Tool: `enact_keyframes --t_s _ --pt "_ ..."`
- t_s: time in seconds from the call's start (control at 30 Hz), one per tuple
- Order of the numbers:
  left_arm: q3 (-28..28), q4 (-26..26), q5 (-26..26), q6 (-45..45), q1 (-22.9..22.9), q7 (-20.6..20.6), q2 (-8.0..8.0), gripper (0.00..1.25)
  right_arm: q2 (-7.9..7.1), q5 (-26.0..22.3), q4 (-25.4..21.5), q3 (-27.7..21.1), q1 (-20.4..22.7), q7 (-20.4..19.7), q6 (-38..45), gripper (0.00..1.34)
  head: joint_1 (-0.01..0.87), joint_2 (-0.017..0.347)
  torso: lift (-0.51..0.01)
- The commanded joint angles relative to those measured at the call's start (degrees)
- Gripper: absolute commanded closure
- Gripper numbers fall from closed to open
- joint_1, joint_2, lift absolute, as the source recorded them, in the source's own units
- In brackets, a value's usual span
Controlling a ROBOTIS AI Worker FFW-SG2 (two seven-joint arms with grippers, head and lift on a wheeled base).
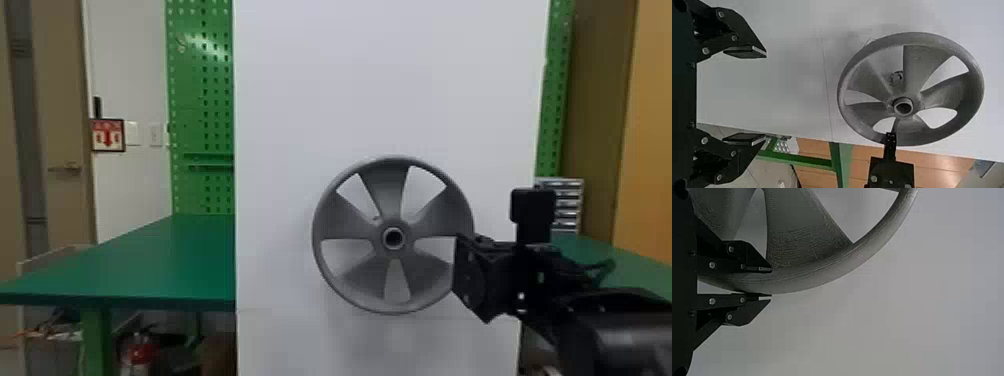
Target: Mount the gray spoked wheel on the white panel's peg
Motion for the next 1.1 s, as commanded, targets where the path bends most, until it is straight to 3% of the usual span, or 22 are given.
enact_keyframes --t_s 0.0,0.07,0.13,0.33,1.07 --pt "0.03 0.00 0.00 0.00 -0.05 0.00 0.00 0.50 -0.09 0.19 0.00 0.15 0.00 0.00 0.00 1.20 0.123 -0.008 -0.397" --pt "-0.06 0.00 0.00 0.00 -0.05 0.00 0.00 0.50 -0.09 0.01 0.09 0.15 0.00 0.00 0.00 1.05 0.123 -0.008 -0.397" --pt "-0.06 0.00 0.00 0.00 -0.05 0.00 0.00 0.50 -0.09 -0.34 0.26 0.24 0.09 0.00 -0.08 0.69 0.123 -0.008 -0.397" --pt "0.03 0.00 0.00 0.00 -0.05 0.00 0.00 0.50 -0.09 -1.04 0.70 0.07 0.09 0.00 -0.44 0.06 0.123 -0.008 -0.397" --pt "0.12 0.00 0.09 0.00 -0.05 0.00 0.00 0.50 -0.18 -1.57 1.23 -0.02 0.35 0.00 -1.40 0.00 0.123 -0.008 -0.397"
